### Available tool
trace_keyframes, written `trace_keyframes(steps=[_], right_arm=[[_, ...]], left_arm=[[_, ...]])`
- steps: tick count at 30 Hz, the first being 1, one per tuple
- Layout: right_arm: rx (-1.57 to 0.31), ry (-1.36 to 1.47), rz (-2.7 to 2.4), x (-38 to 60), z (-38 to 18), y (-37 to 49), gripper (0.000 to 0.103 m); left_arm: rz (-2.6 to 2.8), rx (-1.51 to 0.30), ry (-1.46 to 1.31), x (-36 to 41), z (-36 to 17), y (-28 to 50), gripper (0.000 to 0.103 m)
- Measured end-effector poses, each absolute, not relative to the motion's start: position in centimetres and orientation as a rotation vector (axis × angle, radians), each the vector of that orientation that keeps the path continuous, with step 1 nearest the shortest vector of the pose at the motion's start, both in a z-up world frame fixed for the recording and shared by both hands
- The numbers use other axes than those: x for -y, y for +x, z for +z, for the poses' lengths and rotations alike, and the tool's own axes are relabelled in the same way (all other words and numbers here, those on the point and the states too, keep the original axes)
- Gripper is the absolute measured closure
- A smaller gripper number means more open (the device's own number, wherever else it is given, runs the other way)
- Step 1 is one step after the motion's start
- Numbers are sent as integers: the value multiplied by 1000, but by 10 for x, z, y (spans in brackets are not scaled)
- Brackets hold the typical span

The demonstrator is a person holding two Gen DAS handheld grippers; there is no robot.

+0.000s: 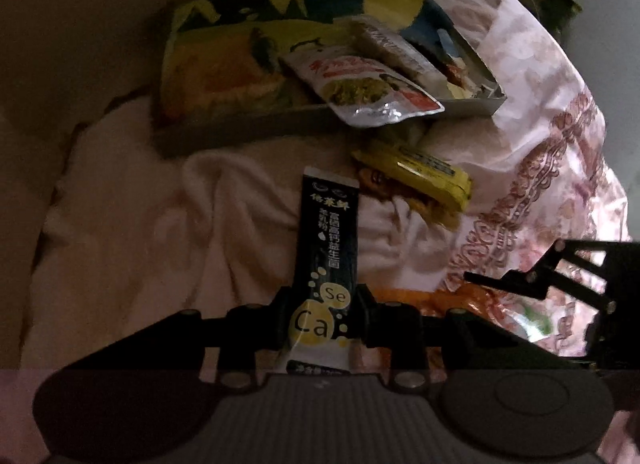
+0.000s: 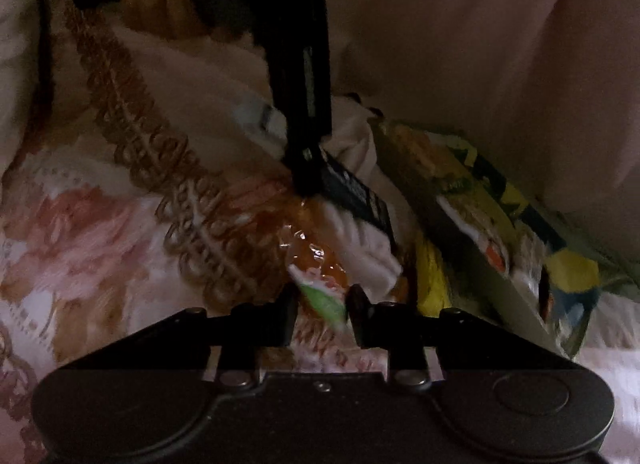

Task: Organize snacks
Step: 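Lift the milk stick with the left tool toward the box while the right tool carries the orange bag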

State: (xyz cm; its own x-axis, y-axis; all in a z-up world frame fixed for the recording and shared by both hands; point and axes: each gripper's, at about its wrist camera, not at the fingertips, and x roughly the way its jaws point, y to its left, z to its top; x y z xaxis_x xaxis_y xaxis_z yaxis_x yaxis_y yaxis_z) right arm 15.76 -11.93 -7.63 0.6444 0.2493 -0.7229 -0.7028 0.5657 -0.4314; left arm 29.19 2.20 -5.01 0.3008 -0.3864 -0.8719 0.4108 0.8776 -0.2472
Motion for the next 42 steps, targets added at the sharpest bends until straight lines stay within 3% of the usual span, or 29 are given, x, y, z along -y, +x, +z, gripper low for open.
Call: trace_keyframes(steps=[20, 30, 42], right_arm=[[-505, -618, 409, 146, -41, 120, 78], [-405, -425, 203, 186, -13, 161, 77], [-356, -269, 83, 221, -9, 255, 77]], left_arm=[[-432, -966, -116, -36, 5, 247, 68], [-318, -705, -142, -5, 28, 272, 68], [-248, -563, -117, 43, 12, 334, 68]])
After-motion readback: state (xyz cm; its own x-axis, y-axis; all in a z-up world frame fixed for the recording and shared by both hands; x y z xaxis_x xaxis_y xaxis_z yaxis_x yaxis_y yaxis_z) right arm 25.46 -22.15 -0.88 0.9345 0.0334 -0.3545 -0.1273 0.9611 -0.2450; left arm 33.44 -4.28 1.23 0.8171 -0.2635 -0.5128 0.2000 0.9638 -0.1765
